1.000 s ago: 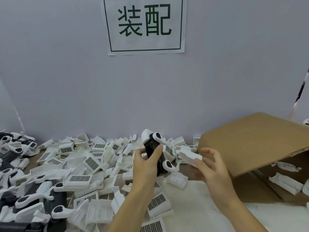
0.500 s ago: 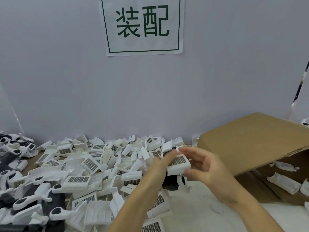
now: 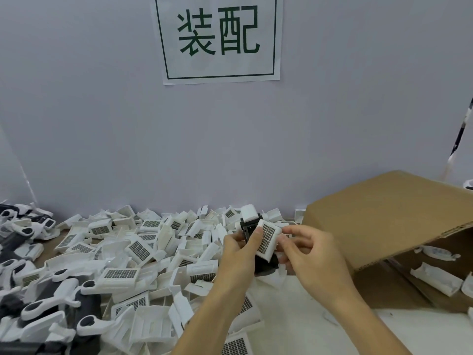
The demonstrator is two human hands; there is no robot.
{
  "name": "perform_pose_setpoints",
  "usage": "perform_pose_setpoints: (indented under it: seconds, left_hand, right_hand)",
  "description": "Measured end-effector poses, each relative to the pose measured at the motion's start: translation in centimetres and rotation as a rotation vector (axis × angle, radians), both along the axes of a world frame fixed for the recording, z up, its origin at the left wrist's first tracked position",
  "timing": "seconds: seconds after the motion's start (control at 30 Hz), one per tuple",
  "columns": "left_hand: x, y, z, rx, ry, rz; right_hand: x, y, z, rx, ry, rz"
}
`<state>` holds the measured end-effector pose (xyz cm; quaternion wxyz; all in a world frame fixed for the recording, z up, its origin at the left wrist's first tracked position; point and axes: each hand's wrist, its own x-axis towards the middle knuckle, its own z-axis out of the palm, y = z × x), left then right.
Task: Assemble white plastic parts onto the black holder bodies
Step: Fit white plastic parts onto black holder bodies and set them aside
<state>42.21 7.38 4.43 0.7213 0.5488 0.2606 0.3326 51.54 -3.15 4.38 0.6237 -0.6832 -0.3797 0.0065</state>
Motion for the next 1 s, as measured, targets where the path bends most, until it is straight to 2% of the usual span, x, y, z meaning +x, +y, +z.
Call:
perform_pose_setpoints:
  seconds: [0.17,0.33,0.5,0.7,0.83,1.0]
  left_hand:
    - [-0.2,0.0,-0.1,0.103,-0.029,0.052]
    - [-0.2,-0.5,0.0,0.086,-0.017,0.03]
    - [-0.2,-0.7,-0.1,0.067,0.01,-0.038]
    - [-0.2,-0.5,-0.4,0.021,-0.033,-0.111]
    - [-0.4,-0.2,-0.6,0.069,-0.031,-0.163]
    - [-0.1,0.0,-0.5,-0.03,-0.035,-0.149]
  right_hand:
    - [-1.5,0.1,0.6,-0.036,-0.147,-0.017]
    - [-1.8,0.3,0.3,-0.066,-0.197,-0.067]
    - [-1.0,0.2,-0.1,-0.073,-0.166,-0.169]
    - [-0.7,0.0,-0.3,-0.016,-0.035,-0.151]
    - [-0.9,-0.2,-0.1,-0.017,-0.073,-0.064]
    - [-1.1,0.0,0.1,-0.074,-0.085,-0.021]
